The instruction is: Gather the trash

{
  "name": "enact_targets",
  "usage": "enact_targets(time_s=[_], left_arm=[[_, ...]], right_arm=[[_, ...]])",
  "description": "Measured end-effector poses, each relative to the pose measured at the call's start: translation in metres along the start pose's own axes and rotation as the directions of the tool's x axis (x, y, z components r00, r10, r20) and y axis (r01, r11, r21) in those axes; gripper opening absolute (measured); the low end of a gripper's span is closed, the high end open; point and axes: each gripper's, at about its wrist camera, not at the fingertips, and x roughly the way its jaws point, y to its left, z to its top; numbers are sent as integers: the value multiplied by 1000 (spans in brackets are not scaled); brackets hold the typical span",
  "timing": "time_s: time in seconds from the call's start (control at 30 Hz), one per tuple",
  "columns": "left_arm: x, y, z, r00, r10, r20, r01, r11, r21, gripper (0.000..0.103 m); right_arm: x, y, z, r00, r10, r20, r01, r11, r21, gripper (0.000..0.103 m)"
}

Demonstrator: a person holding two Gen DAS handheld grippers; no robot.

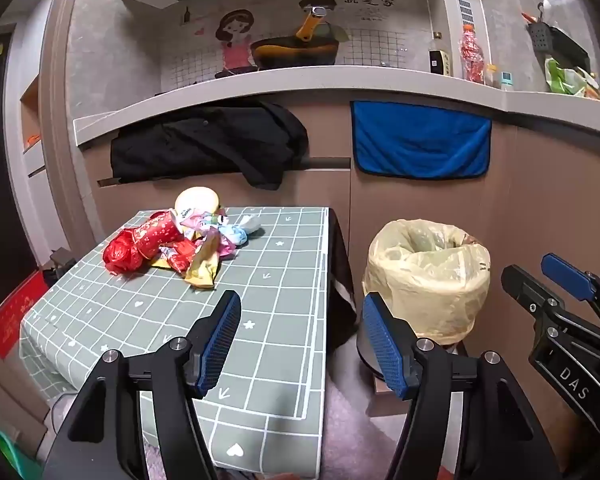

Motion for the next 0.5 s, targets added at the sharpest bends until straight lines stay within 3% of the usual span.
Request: enact_targets(time_s=[0.5], left_arm=[[-9, 11, 5, 1000, 8, 2, -8, 1000, 17, 64]], right_arm=[[1, 4, -3, 1000, 0, -1, 0, 1000, 0, 54]])
